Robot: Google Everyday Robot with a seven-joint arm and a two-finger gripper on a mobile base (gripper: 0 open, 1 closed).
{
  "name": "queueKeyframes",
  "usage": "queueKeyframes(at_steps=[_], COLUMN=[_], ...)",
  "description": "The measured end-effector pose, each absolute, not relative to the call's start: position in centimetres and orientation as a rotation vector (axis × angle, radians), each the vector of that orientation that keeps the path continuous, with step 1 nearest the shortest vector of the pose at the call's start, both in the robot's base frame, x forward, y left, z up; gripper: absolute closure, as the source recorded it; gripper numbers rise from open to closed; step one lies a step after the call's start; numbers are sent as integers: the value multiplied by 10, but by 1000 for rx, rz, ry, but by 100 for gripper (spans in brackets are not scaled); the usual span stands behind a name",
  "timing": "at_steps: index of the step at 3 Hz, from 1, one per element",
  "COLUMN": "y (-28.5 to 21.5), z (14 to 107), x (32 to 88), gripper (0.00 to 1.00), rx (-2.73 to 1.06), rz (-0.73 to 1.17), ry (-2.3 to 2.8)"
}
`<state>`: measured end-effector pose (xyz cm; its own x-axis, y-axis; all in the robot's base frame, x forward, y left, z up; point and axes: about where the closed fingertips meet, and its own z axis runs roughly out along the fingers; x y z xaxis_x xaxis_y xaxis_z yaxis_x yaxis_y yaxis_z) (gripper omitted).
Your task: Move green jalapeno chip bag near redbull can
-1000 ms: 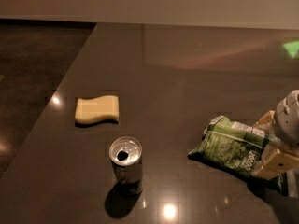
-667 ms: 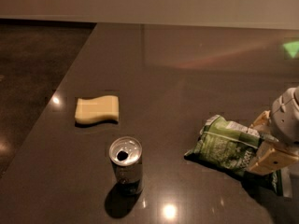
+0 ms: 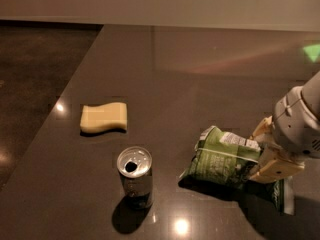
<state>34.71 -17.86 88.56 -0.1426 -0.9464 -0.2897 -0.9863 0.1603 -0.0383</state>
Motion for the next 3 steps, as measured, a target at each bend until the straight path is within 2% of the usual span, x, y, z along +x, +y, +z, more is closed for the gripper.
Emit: queueKeyframes(at_steps=[2,3], y=[-133,-122], z=[890,886], x=[326,321], gripper=[97,74], rx=[-2053,-2098], rz=[292,312], ry=[2035,2003])
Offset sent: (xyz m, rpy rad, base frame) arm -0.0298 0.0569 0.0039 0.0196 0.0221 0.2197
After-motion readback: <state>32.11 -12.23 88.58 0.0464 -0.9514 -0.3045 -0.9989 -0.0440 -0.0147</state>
